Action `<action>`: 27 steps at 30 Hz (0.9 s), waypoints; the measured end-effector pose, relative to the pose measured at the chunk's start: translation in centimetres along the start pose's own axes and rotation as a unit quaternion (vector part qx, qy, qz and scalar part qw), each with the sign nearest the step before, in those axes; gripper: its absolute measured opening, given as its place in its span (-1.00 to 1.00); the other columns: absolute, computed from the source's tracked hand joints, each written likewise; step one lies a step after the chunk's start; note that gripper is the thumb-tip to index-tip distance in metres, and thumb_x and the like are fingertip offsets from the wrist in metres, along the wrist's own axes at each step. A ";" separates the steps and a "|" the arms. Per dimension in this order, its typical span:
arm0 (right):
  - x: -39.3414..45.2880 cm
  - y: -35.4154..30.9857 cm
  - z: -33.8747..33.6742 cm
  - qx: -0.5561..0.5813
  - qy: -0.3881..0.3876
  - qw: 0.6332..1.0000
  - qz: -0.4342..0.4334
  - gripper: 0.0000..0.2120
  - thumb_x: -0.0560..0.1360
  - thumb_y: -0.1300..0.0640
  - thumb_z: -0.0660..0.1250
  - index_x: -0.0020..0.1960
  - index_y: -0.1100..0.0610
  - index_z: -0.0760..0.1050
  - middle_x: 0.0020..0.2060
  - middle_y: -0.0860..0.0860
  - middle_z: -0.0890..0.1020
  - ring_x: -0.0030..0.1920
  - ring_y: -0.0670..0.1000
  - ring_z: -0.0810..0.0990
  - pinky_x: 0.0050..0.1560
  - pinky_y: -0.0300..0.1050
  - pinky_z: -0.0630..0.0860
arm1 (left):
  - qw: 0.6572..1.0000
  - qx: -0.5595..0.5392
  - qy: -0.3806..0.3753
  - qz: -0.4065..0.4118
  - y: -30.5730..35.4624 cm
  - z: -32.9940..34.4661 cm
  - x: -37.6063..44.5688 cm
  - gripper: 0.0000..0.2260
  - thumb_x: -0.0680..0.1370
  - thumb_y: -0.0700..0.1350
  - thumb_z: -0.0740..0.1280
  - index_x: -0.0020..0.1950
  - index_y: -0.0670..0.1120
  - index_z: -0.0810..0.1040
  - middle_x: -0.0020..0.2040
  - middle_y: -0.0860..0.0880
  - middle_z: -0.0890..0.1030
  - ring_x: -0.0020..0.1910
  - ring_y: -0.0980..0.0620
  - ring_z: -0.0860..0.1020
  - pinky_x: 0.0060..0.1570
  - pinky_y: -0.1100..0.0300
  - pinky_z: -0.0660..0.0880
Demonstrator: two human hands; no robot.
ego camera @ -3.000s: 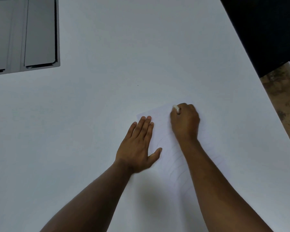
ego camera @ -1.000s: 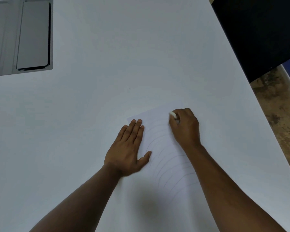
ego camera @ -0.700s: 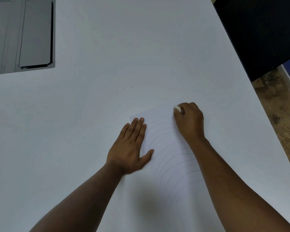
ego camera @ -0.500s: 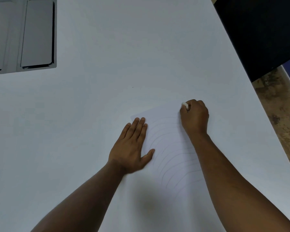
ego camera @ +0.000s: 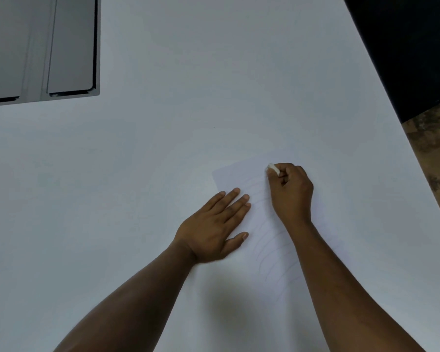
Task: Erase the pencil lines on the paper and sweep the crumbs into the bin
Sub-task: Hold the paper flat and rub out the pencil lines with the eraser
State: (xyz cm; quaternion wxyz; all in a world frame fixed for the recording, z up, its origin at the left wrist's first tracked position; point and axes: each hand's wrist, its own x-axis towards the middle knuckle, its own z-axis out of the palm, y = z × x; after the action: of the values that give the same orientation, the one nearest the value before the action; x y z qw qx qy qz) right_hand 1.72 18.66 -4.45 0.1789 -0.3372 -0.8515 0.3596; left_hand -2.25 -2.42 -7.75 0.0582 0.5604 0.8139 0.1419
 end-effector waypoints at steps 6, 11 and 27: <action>-0.9 -1.6 1.8 0.026 -0.032 0.999 -0.011 -0.88 0.57 0.07 0.35 -0.03 0.11 0.60 -0.21 -0.04 0.60 -0.23 -0.09 0.54 -0.20 -0.28 0.48 | 1.000 0.001 -0.026 -0.001 -0.2 0.1 0.0 -0.40 0.71 0.19 0.07 0.65 -0.12 0.23 0.67 -0.10 0.16 0.68 -0.07 0.01 0.64 0.02 -0.02; -1.4 -2.4 2.7 0.046 0.010 0.999 0.020 -0.89 0.58 0.07 0.34 -0.04 0.09 0.59 -0.20 -0.07 0.58 -0.23 -0.15 0.51 -0.21 -0.36 0.42 | 0.998 0.000 -0.064 -0.012 -0.1 -0.6 -0.1 -0.36 0.71 0.23 0.01 0.69 -0.12 0.07 0.69 -0.07 0.03 0.68 -0.01 -0.13 0.65 0.03 -0.10; -0.3 -3.7 3.5 -0.095 -0.172 0.951 -0.241 -0.88 0.54 0.21 0.31 -0.04 0.17 0.63 -0.19 0.05 0.60 -0.19 0.02 0.55 -0.18 -0.13 0.52 | 0.995 -0.005 -0.086 -0.041 1.1 -0.9 -0.5 -0.21 0.64 0.37 0.04 0.68 -0.14 0.06 0.67 -0.13 0.04 0.67 -0.06 -0.09 0.64 0.00 -0.13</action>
State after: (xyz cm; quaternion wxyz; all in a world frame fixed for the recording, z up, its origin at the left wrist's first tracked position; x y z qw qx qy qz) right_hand -1.61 14.83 -4.18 0.0784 -0.0708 -0.9555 0.2755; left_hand -1.32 -2.65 -6.62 0.1364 0.5367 0.8272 0.0953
